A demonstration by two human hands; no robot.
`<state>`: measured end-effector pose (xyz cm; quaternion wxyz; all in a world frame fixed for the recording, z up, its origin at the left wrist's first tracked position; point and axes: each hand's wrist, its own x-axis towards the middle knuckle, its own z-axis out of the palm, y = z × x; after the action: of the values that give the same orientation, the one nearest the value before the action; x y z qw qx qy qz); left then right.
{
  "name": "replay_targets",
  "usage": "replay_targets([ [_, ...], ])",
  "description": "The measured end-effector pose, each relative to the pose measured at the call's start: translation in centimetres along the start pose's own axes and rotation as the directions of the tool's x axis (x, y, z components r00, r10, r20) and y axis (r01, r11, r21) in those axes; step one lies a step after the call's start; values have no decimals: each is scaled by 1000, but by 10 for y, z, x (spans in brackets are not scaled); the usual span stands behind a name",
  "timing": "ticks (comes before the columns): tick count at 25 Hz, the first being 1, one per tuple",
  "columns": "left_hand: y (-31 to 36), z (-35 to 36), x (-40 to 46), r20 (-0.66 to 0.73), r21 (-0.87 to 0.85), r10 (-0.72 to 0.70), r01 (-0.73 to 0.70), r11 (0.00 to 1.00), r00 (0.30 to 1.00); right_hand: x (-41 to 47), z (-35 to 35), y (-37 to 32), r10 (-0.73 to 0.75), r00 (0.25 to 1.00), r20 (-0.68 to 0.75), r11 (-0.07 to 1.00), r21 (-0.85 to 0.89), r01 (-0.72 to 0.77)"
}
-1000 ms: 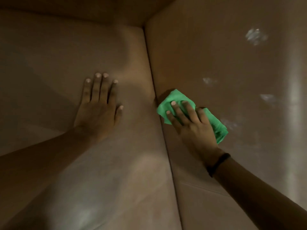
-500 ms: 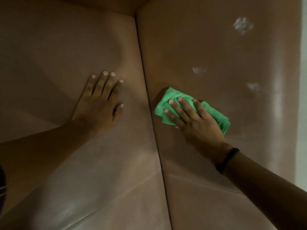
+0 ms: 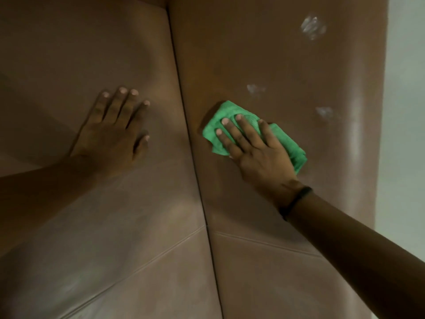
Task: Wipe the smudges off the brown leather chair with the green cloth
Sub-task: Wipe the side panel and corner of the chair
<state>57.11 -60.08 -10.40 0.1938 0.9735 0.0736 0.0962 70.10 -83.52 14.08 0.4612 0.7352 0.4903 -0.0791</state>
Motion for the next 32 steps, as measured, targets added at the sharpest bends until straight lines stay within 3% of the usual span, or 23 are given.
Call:
replay_targets([
  [4,0,0,3,-13,-56,-2,1,998,1000,-41,10,4,-129,992,17,988,-86,130],
  [6,2,-5,0,-15,-74,-18,17,997,1000,-69,9,25,-68,998,-11,997,-50,67],
  [9,1,1,-1,-38,-71,-6,3,997,999,-41,6,14,57,996,-73,998,25,-55],
  [13,1,7,1,-69,-92,-13,7,996,998,-82,12,-2,-61,998,21,994,-87,62],
  [15,0,8,1,-54,-110,-23,17,994,998,-98,-1,29,37,999,-7,998,-48,-38],
  [17,0,9,-2,-63,-99,-19,13,995,998,-71,-16,58,222,970,-95,975,10,-222],
  [19,-2,15,1,-76,-82,-14,8,997,997,-34,-28,71,289,952,-105,957,47,-285],
  [22,-3,17,0,-72,-86,-14,8,996,997,-51,-28,75,235,968,-90,972,-7,-237],
  [26,2,10,1,-60,-90,-11,6,996,998,-39,-42,103,277,954,-113,960,-21,-281],
  [30,-3,11,1,-54,-59,-21,18,998,998,9,-42,76,33,999,21,997,-71,-32],
  [32,-2,6,0,-64,-59,-22,18,998,998,-18,-40,86,19,1000,22,999,-46,-18],
])
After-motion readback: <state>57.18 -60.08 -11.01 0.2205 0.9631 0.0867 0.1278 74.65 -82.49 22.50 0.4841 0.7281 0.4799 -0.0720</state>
